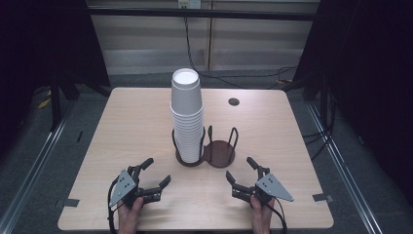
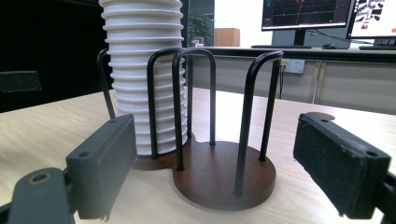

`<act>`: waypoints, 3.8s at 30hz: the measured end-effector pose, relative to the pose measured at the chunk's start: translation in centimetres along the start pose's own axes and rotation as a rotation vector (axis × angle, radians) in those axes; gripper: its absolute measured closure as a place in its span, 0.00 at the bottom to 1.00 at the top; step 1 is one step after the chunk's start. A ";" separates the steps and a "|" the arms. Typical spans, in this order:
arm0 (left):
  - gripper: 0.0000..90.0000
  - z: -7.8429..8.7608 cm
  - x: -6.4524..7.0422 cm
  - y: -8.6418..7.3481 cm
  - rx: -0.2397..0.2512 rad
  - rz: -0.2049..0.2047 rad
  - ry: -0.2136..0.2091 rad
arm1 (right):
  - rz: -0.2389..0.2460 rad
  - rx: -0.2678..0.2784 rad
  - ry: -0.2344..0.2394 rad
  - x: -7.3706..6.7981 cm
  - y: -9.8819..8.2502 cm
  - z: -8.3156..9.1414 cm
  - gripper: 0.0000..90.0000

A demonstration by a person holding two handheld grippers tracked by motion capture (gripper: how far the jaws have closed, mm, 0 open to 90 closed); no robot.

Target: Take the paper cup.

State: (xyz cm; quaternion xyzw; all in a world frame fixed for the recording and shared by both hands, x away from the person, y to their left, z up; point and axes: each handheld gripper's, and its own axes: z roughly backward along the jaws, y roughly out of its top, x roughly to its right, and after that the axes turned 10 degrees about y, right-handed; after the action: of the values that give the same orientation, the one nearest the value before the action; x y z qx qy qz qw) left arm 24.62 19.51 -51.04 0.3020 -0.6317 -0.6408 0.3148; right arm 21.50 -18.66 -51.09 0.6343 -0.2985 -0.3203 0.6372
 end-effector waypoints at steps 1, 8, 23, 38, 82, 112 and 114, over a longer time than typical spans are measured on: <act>0.17 0.0 0.1 0.0 0.002 0.002 0.003 | 0.000 0.000 0.007 0.0 0.0 0.0 0.14; 0.17 0.0 0.1 0.0 0.001 0.002 0.003 | -0.006 -0.001 0.024 0.0 0.0 0.1 0.14; 0.17 0.0 0.0 0.0 0.000 -0.007 -0.006 | -0.024 -0.107 0.043 -0.2 0.4 -1.1 0.15; 0.17 0.0 0.0 0.0 0.000 -0.005 -0.008 | -0.034 -0.117 0.202 -0.1 3.2 -1.9 0.28; 0.17 0.1 -0.1 0.0 0.000 -0.010 -0.024 | -0.040 -0.169 0.441 0.9 14.0 -7.1 0.21; 0.17 0.2 0.0 0.0 -0.002 0.000 -0.033 | 0.000 -0.222 0.513 1.8 19.6 -10.9 0.15; 0.17 0.2 0.0 0.0 -0.002 0.000 -0.034 | 0.011 -0.232 0.515 1.7 19.9 -11.3 0.15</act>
State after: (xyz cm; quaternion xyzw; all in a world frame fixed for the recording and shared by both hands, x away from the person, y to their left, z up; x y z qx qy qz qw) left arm 24.51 19.64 -51.02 0.2908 -0.6362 -0.6465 0.3045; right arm 32.01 -13.26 -31.46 0.6158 -0.0917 -0.1771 0.7623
